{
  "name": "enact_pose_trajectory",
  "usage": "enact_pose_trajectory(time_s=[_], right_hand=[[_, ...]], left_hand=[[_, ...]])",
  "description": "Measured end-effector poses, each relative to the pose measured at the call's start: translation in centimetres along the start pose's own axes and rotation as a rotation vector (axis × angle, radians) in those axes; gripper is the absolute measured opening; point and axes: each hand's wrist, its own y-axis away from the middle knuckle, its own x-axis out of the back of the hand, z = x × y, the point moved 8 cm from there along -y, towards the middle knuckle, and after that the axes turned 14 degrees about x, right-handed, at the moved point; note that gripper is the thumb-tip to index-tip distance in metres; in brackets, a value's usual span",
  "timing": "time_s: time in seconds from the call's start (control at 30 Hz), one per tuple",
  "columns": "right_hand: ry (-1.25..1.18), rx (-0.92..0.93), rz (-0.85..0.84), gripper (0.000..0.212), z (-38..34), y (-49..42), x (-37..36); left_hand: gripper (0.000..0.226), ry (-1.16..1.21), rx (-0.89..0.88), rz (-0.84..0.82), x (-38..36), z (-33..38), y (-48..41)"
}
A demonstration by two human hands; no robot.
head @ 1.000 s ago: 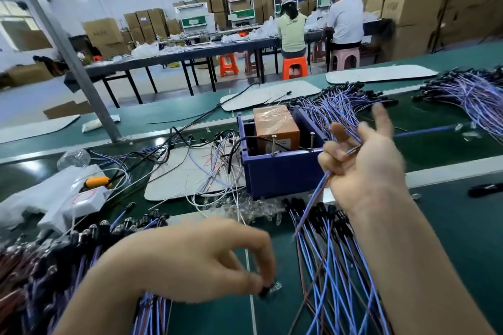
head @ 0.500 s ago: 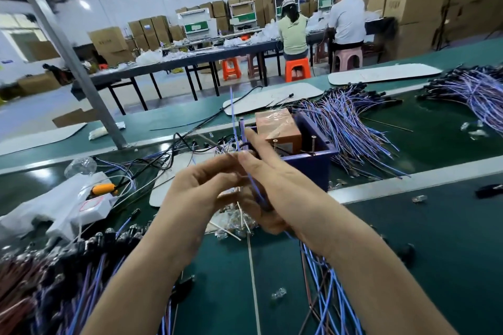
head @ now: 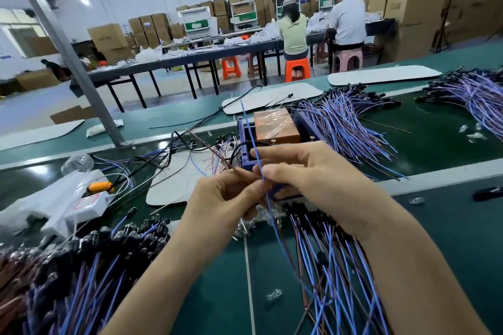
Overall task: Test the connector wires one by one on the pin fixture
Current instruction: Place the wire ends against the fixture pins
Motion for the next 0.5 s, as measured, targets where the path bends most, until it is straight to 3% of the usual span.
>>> enact_pose_trajectory(time_s=[0.07, 0.17, 0.5], right_hand=[[-0.052, 0.02, 0.08, 0.013, -0.4, 0.0, 0.6], [0.029, 0.065, 0.131, 0.008, -0.4, -0.2, 0.9], [0.07, 0.038, 0.078, 0.009, 0.2, -0.2, 0.7]], left_hand=[[0.006, -0.038, 0.015, -0.046, -0.5, -0.2, 0.0], [0.01, -0.069, 0.059, -0.117, -1.2, -0.6, 0.1], [0.02, -0.097, 0.154, -0.229, -2.1, -1.5, 0.2]])
